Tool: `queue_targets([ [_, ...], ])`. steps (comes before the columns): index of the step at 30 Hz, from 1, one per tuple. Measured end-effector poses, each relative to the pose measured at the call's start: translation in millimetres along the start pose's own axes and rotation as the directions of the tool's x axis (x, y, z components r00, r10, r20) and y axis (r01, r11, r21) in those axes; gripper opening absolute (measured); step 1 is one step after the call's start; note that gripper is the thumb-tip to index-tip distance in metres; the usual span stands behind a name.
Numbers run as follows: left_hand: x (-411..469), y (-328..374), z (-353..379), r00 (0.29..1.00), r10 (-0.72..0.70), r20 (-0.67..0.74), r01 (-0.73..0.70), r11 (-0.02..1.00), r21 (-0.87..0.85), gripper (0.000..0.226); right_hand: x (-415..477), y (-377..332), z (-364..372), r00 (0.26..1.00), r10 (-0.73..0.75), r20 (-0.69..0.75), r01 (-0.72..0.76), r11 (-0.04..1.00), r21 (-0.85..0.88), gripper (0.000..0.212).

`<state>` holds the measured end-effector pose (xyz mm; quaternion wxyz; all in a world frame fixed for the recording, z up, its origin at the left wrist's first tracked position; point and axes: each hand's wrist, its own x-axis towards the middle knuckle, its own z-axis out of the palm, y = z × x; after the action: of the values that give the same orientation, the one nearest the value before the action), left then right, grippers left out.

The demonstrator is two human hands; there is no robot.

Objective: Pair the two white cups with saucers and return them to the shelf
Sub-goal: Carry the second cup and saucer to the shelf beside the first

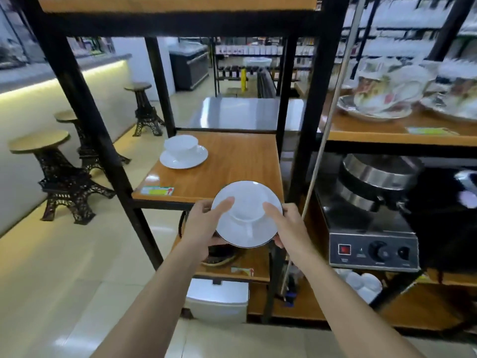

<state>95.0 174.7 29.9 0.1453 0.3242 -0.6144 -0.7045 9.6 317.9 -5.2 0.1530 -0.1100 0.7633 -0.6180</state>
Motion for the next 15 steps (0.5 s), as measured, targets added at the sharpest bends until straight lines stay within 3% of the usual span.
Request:
queue_targets([
  [3,30.6,12.2,-1.8,1.000,-0.016,0.000,0.016,1.000,-0.006,0.053,29.8,-7.3,10.4,1.000,-0.021,0.000,0.021,0.999,0.026,0.060],
  [10,113.7,35.9,3.6,0.995,-0.067,0.072,0.065,0.997,0.031,0.061,98.7,-26.0,25.2,0.997,0.019,-0.081,-0.016,0.999,0.045,0.032],
  [15,166.0,52.7,12.5,0.986,-0.069,0.152,0.069,0.998,0.007,0.059,145.0,-38.6,34.5,0.977,0.042,-0.207,-0.046,0.999,-0.014,0.042],
])
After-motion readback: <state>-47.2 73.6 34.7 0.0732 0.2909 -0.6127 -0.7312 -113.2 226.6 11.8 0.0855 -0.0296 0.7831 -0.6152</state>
